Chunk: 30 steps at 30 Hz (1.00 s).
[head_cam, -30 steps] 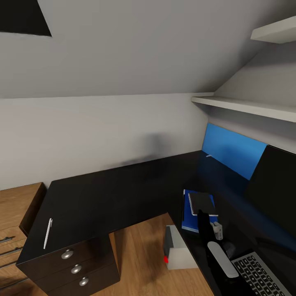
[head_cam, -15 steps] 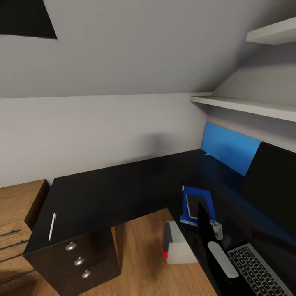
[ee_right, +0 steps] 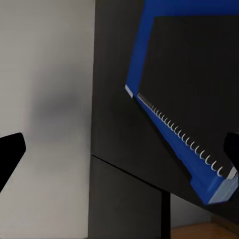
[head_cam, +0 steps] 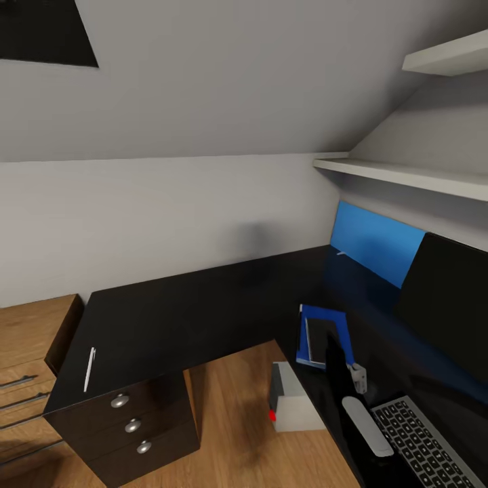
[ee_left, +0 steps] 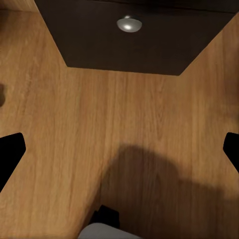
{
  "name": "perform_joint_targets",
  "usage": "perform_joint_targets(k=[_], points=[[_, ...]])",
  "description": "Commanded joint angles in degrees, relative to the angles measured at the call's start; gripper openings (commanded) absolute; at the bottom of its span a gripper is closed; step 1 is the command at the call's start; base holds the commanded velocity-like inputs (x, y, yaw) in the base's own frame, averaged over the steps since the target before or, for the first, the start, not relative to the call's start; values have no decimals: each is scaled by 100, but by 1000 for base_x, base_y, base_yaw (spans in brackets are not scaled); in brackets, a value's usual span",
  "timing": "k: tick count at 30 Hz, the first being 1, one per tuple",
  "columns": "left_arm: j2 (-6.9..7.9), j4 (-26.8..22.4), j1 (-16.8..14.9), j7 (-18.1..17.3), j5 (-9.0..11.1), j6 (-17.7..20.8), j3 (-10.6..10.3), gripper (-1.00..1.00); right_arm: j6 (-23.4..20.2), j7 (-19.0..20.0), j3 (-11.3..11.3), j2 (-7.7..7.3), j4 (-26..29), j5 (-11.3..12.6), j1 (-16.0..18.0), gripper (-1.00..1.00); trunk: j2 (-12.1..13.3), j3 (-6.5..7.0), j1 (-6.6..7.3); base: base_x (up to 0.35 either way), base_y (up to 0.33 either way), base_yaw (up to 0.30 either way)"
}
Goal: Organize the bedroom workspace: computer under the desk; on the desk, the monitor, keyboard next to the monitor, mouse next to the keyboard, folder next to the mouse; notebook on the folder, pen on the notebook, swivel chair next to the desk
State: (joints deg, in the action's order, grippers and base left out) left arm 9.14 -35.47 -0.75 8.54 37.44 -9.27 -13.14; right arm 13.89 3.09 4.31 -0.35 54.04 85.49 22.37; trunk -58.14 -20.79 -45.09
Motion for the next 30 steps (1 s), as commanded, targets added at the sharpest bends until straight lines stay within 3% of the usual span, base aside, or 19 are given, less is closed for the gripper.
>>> perform_joint_targets(k=[1, 3, 10, 13, 23, 25, 30], points=[[9, -4, -4, 45, 44, -31, -48, 100, 48, 39, 22, -2, 50, 60, 4, 100, 37, 12, 22, 0, 0, 0], [9, -4, -4, 47, 44, -27, -48, 100, 60, 47, 30, 5, 104, 50, 4, 100, 118, 48, 66, 0, 0, 0], [-15, -4, -4, 66, 68, -10, -63, 100, 338, 60, 439, 300, 119, -207, 4, 100, 398, 174, 220, 0, 0, 0], [-17, 3, -4, 80, 70, -13, -66, 100, 735, 44, 710, 417, 63, -551, -30, 100, 519, 227, 286, 0, 0, 0], [-18, 5, -4, 86, 86, -10, -66, 100, 806, -34, 1116, 446, 35, -628, -48, 100, 920, 407, 505, 0, 0, 0], [-18, 5, -4, 86, 86, -12, -65, 100, 807, -41, 1355, 442, 40, -646, -49, 100, 920, 407, 505, 0, 0, 0], [-18, 5, -4, 86, 80, -20, -65, 100, 847, -44, 1556, 446, 30, -664, -49, 100, 920, 407, 505, 0, 0, 89]])
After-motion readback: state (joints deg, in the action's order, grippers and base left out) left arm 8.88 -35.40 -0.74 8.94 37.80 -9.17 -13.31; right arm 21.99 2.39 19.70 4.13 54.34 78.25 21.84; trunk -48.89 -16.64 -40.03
